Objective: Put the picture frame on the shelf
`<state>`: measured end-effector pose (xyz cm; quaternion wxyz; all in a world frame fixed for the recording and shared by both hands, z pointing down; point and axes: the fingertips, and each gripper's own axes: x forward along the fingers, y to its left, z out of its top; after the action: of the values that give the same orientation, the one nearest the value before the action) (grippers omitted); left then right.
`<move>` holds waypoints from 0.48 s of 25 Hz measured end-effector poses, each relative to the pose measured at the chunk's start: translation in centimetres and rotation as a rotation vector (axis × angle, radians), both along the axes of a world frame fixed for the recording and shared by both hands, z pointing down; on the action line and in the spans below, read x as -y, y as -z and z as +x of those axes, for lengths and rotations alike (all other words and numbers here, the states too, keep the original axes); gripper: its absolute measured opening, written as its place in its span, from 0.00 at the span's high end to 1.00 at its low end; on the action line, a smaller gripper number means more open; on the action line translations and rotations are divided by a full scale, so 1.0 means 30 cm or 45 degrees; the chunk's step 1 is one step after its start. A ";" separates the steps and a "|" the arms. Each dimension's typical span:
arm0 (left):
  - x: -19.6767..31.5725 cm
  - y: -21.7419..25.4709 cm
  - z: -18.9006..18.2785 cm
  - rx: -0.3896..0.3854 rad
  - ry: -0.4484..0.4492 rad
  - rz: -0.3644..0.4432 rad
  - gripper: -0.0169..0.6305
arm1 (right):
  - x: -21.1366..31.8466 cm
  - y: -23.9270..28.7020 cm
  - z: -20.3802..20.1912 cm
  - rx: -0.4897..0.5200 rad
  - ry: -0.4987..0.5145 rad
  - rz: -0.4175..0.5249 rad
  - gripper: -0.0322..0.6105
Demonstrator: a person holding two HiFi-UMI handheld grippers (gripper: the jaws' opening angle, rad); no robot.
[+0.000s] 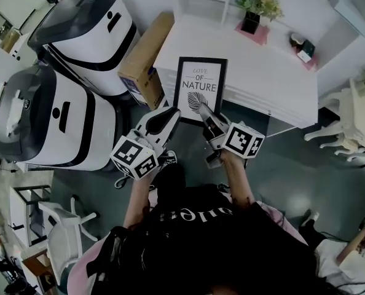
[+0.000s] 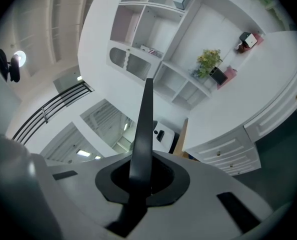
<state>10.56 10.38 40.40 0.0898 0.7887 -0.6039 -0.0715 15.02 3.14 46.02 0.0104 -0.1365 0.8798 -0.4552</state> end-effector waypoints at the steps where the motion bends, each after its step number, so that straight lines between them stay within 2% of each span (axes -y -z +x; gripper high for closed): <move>1: 0.016 0.001 -0.047 -0.006 -0.010 -0.001 0.91 | 0.012 0.003 -0.046 -0.004 -0.006 -0.004 0.87; 12: 0.122 -0.036 -0.414 -0.053 -0.119 -0.018 0.91 | 0.103 -0.038 -0.388 -0.054 -0.089 -0.042 0.87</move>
<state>-1.85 6.71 41.48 0.1111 0.8137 -0.5650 -0.0792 3.37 0.04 47.16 0.0053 -0.1769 0.8668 -0.4661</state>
